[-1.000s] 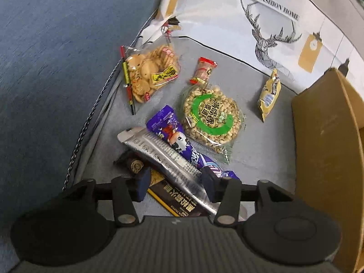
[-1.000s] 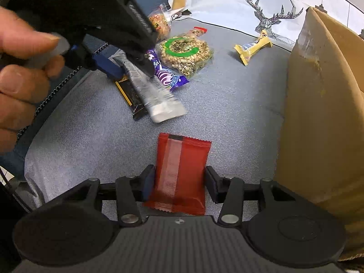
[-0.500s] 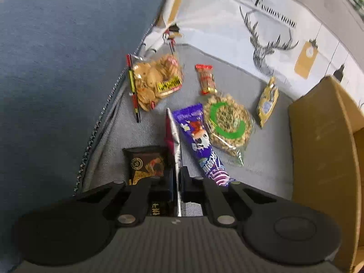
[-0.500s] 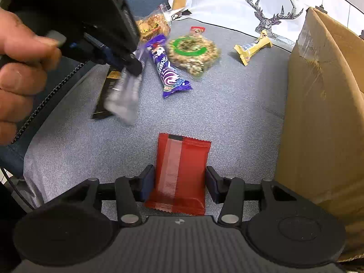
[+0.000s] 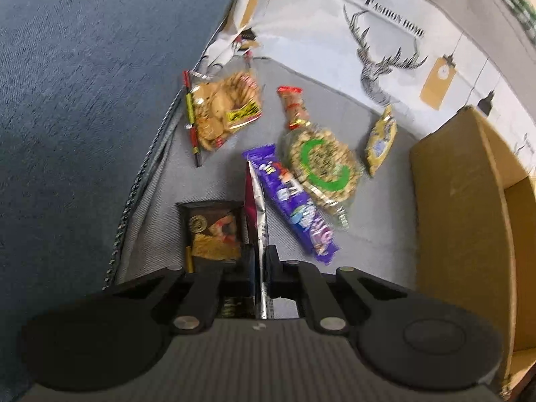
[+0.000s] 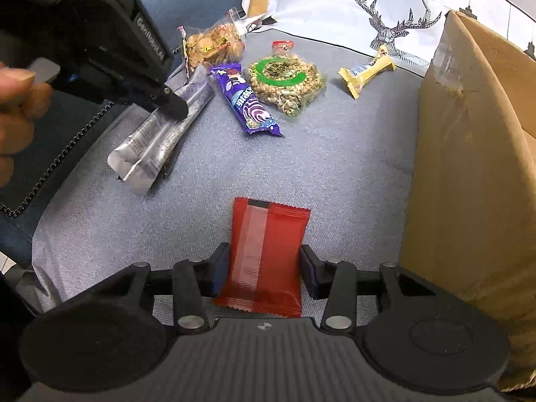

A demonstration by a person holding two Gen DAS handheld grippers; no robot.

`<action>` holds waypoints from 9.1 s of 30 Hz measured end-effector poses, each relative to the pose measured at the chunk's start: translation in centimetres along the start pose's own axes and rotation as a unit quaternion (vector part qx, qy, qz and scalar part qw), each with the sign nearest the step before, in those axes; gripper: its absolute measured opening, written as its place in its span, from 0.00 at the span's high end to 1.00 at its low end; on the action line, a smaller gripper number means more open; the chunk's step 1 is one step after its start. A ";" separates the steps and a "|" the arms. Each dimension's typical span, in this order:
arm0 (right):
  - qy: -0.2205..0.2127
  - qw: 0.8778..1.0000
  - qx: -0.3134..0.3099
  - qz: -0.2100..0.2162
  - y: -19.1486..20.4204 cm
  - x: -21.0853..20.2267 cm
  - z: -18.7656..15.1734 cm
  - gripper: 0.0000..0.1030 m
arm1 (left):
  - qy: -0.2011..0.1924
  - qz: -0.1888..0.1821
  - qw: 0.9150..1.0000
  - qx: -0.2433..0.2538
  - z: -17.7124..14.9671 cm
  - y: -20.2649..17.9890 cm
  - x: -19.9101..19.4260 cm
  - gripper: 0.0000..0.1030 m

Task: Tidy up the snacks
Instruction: 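Lift the red packet with right tool while left tool lifts the pink foil stick, then carry both held snacks over the cardboard box, then open both tools to drop the red packet and pink stick into the box, then move both tools back to the snack pile, then grasp the purple candy bar with right tool while left tool grasps dark cracker pack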

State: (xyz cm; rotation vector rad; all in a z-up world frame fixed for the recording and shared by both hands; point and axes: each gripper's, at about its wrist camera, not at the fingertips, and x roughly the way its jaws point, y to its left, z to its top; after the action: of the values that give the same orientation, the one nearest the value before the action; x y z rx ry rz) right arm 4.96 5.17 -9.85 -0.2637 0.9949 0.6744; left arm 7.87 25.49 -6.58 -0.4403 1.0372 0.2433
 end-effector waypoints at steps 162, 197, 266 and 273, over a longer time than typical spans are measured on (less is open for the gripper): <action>-0.331 0.920 0.172 -0.124 -11.2 -14.0 0.6 0.67 | -0.172 -0.160 0.968 0.091 -1.6 -9.5 -7.1 0.85; -0.086 0.995 0.044 0.007 -0.8 5.9 8.2 0.56 | 0.014 0.032 0.994 -0.103 -1.4 2.9 -0.6 0.47; -0.077 0.997 0.032 -0.005 0.7 -1.0 -2.3 0.69 | 0.071 0.043 0.992 0.095 -3.7 -1.6 2.6 0.53; -0.079 0.996 0.029 0.000 0.7 -1.2 -2.2 0.63 | 0.070 0.045 0.992 0.093 -3.7 -1.7 2.5 0.52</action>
State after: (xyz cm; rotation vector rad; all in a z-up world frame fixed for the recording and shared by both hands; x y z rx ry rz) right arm 2.57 4.17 -9.97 -0.1564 0.8613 0.6548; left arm 6.91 22.27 -9.93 -0.2435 1.2077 0.1961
